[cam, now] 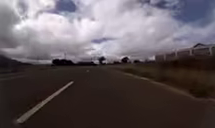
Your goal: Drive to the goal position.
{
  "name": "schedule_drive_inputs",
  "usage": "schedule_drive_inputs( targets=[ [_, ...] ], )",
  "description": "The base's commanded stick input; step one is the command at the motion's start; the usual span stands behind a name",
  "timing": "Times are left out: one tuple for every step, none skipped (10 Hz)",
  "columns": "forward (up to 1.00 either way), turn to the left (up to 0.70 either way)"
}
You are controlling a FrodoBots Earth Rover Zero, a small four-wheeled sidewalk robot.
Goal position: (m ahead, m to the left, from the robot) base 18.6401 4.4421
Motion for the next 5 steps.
schedule_drive_inputs(
  targets=[
    [0.7,0.0],
    [0.7,0.0],
    [0.7,0.0],
    [0.7,0.0],
    [0.7,0.0]
  ],
)
